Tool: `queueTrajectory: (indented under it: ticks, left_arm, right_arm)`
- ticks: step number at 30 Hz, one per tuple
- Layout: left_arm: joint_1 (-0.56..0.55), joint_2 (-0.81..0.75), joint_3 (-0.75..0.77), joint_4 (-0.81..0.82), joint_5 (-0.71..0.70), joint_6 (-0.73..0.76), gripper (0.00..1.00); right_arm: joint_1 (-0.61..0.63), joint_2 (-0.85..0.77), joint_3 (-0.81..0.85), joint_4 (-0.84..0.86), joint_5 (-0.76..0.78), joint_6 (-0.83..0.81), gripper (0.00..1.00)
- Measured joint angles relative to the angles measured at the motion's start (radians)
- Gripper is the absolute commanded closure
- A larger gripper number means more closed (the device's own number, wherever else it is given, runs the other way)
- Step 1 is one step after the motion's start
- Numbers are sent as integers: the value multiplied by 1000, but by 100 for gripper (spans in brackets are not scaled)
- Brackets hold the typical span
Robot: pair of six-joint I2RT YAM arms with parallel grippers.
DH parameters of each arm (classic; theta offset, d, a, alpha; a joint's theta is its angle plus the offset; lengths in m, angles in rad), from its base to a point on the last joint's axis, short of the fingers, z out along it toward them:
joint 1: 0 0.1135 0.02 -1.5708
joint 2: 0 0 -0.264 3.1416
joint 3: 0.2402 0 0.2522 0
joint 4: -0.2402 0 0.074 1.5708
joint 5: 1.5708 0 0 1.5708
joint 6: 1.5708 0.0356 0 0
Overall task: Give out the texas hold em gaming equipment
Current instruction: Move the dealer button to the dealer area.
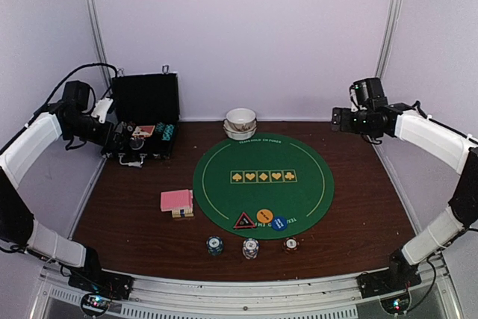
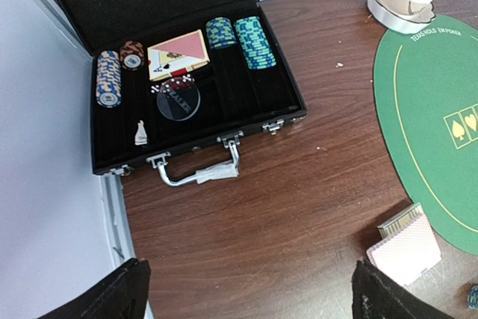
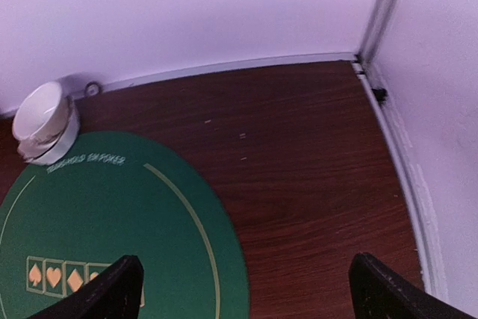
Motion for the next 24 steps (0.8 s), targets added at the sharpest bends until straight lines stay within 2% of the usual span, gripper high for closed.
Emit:
queueTrajectory:
  ticks: [3, 6, 10, 15, 19, 24]
  left_arm:
    - [1, -1, 45, -48, -5, 19, 2]
    - [3, -6, 50, -90, 0, 36, 2]
    - [3, -5, 50, -145, 5, 66, 2]
    - [3, -5, 50, -196, 14, 99, 2]
    - [3, -5, 51, -223, 45, 117, 2]
    - [3, -4, 69, -258, 79, 131, 2]
  right_arm:
    - [139, 5, 18, -34, -8, -3, 1]
    - [253, 21, 31, -60, -13, -1, 6]
    - [387, 92, 64, -93, -13, 1, 14]
    - [575, 208, 89, -129, -33, -7, 16]
    - [684, 278, 89, -143, -71, -16, 19]
    - [753, 360, 94, -146, -123, -37, 22]
